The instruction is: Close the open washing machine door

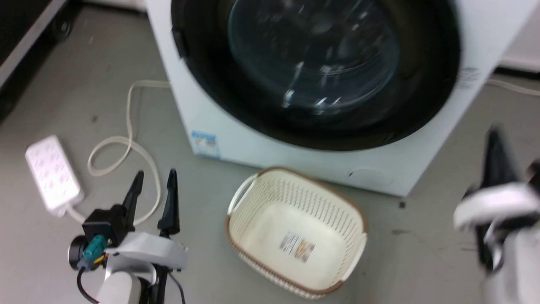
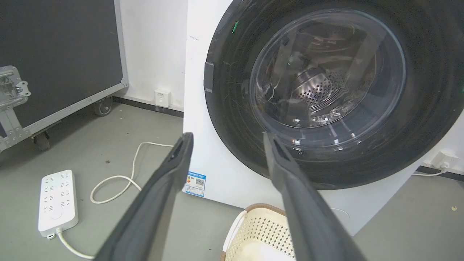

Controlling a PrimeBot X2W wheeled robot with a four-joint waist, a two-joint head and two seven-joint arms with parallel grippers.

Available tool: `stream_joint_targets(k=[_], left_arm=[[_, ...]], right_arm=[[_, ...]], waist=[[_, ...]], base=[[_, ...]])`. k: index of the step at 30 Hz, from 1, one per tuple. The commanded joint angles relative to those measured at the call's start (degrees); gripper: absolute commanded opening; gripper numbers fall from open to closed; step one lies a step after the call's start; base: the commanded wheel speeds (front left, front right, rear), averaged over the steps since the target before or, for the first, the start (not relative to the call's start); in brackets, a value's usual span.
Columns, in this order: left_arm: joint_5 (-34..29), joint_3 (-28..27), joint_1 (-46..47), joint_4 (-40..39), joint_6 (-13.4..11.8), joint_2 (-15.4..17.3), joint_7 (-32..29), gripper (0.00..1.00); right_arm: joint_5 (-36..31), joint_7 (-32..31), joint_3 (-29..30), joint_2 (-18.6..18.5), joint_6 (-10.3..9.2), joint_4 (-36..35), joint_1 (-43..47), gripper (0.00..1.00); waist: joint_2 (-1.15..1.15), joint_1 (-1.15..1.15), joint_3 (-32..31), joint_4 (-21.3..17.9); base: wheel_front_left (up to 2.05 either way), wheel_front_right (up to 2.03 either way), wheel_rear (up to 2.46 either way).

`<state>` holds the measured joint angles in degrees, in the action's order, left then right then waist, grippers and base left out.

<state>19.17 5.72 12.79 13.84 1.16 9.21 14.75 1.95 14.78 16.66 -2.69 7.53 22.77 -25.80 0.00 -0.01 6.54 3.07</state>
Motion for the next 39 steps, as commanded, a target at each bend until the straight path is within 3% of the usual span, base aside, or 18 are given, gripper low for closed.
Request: stream_joint_targets(k=[1, 7, 15, 16, 17, 18, 39], left_arm=[[-0.37, -0.07, -1.10, 0.48, -0.15, 0.20, 0.22, 1.00], [-0.87, 0.79, -2.60, 1.45, -0.97, 0.17, -0.56, 1.00], [-1.47, 2.31, -2.84, 1.70, -1.49, 0.43, -2.90, 1.00], [-1.42, 2.38, -2.83, 1.75, -1.53, 0.46, -3.13, 1.00], [-1.26, 2.40, -2.84, 1.80, -1.55, 0.44, -3.34, 1.00], [-1.15, 2.44, -2.86, 1.85, -1.58, 0.42, -3.50, 1.00], [0.57, 2.50, -2.26, 3.06, -2.42, 0.06, -3.08, 1.00]], right_arm=[[0.39, 0.20, -1.41, -0.19, -0.04, -0.60, 3.13, 0.00], [2.70, -0.50, -6.46, -0.19, -0.04, -4.31, 14.34, 0.00], [7.29, -3.49, -9.95, -0.19, -0.04, -8.43, 21.88, 0.00], [7.81, -3.86, -10.26, -0.19, -0.04, -8.60, 22.42, 0.04], [8.09, -3.88, -10.45, -0.19, -0.04, -8.83, 22.84, 0.45], [8.23, -3.93, -10.56, -0.19, -0.04, -9.00, 23.16, 1.00], [9.55, -2.94, -13.33, -0.19, -0.04, -9.83, 23.49, 1.00]], waist=[[0.00, 0.01, -4.89, -4.33], [0.00, 0.01, -7.46, -6.04], [0.00, 0.01, -8.70, -5.78], [0.00, 0.01, -8.80, -5.70], [0.00, 0.01, -8.87, -5.63], [0.00, 0.01, -8.94, -5.58], [0.00, 0.01, -8.89, -5.65]], base=[[0.00, 0.00, 0.00], [0.00, 0.00, 0.00], [0.00, 0.00, 0.00], [0.00, 0.00, 0.00], [0.00, 0.00, 0.00], [0.00, 0.00, 0.00], [0.00, 0.00, 0.00]])
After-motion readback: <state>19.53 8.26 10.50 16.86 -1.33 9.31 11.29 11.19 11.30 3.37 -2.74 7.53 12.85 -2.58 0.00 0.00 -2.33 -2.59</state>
